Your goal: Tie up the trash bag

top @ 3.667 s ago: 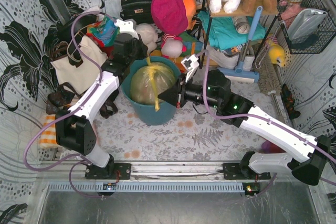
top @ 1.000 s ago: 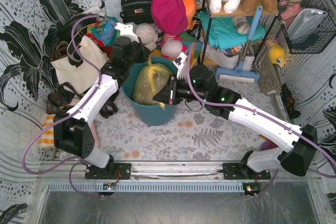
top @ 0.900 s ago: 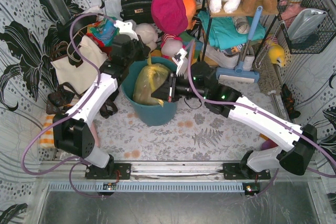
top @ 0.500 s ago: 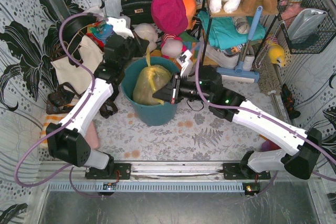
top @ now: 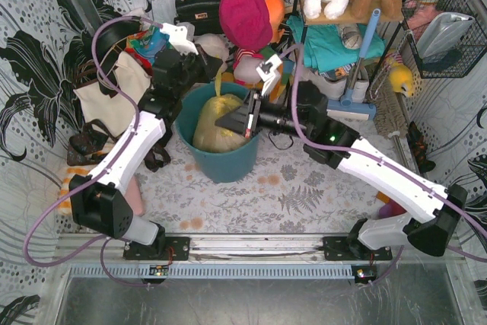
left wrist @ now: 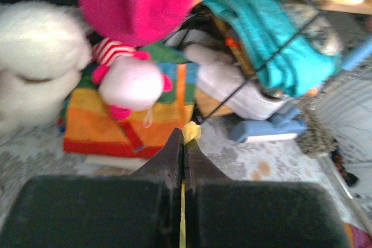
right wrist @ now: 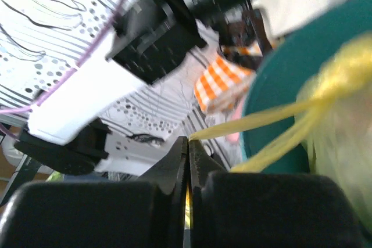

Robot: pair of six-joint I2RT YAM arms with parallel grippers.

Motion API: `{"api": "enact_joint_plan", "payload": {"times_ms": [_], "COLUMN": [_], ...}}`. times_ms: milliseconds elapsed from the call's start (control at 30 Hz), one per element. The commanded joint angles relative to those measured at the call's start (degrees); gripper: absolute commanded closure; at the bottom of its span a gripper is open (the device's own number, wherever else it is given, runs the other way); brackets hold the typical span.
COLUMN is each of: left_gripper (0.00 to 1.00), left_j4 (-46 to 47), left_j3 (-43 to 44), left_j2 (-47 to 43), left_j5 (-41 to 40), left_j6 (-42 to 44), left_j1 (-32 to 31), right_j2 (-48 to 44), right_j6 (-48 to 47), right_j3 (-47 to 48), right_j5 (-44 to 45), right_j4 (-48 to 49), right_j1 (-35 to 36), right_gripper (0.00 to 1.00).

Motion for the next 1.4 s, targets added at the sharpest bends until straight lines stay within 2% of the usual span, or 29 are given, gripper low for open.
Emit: {"api": "enact_joint_plan", "payload": {"times_ms": [0,133,233,367,467,533,600,633,700,767,833,933,1067,1300,1367], "left_gripper": [1.00,1.00,1.00,1.00,1.00,0.93,0.78,0.67,0.54,0.50,0.46,0.34,0.25,0.15,0.04], "left_j4": [9.24,14.47,18.88,20.00,17.09,15.66,14.39,13.88,13.07,12.60,11.72,9.62,6.80,5.16,4.46], "left_j3": [1.93,0.50,-2.19,-3.75,-4.93,-6.06,-6.80,-6.86,-6.87,-6.69,-5.95,-4.18,-3.25,-9.75,-12.43], "left_j2": [-4.41,-6.90,-10.13,-12.77,-14.42,-15.08,-15.38,-15.49,-15.75,-16.12,-16.69,-17.28,-18.90,-24.07,-25.57], "left_j5": [13.09,25.89,29.80,27.25,21.48,17.85,14.48,13.02,9.74,6.34,3.34,-0.50,-9.14,-27.71,-31.49], "left_j6": [0.30,-0.03,-0.32,-0.35,1.73,2.94,3.86,4.09,4.26,4.45,5.12,6.86,8.39,10.49,11.09], "left_j1": [-0.64,-3.35,-5.75,-6.65,-6.60,-6.61,-6.65,-6.65,-6.65,-6.59,-6.56,-6.54,-6.56,-6.54,-6.52], "right_j2": [2.07,6.40,8.17,9.84,8.91,8.03,7.25,6.88,6.30,5.79,4.97,3.44,1.33,-2.12,-3.57], "right_j6": [-5.71,-10.69,-12.54,-14.55,-14.28,-13.82,-13.42,-13.33,-13.70,-14.99,-16.75,-19.34,-24.35,-33.19,-36.02], "right_j3": [10.09,17.25,20.33,23.00,19.28,16.53,15.13,15.10,15.86,17.59,19.06,19.65,21.51,17.47,13.41], "right_j5": [1.31,4.66,6.52,7.63,7.82,8.16,8.45,8.48,8.55,9.19,10.43,13.57,21.44,37.55,42.61], "right_j4": [1.40,0.30,0.79,-0.17,1.08,1.19,0.78,0.49,-0.50,-2.45,-4.31,-6.73,-10.79,-15.81,-14.88], "right_j1": [0.24,-0.05,-0.64,-1.10,-1.18,-1.19,-1.16,-1.16,-1.20,-1.16,-1.23,-1.18,-1.25,-5.43,-6.95], "right_gripper": [1.00,1.00,1.00,1.00,1.00,1.00,0.89,0.81,0.63,0.52,0.48,0.46,0.38,0.18,0.12]}}
